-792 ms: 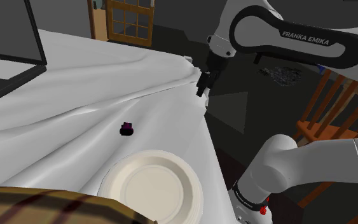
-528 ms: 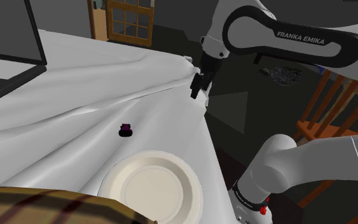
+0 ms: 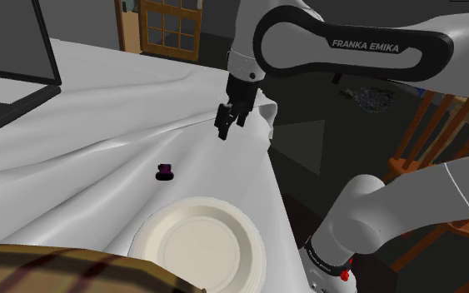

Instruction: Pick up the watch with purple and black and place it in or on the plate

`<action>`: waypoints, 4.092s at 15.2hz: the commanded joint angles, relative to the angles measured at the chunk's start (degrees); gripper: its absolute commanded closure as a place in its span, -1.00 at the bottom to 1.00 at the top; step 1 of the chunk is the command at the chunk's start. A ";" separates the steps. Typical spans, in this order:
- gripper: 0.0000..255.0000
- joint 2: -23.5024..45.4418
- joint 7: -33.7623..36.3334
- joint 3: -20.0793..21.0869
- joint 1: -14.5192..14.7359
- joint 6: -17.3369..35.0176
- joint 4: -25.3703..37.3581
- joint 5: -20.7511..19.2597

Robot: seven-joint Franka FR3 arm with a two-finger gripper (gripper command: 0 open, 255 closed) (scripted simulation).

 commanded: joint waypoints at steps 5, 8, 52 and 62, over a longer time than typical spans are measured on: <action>-1.00 9.59 6.55 6.44 1.61 0.32 7.37 0.93; -1.00 14.93 10.06 9.62 2.33 0.35 11.65 0.54; -1.00 27.50 19.99 16.66 4.92 -1.61 23.54 -4.48; -1.00 44.42 40.57 24.43 14.79 -7.51 36.92 -26.21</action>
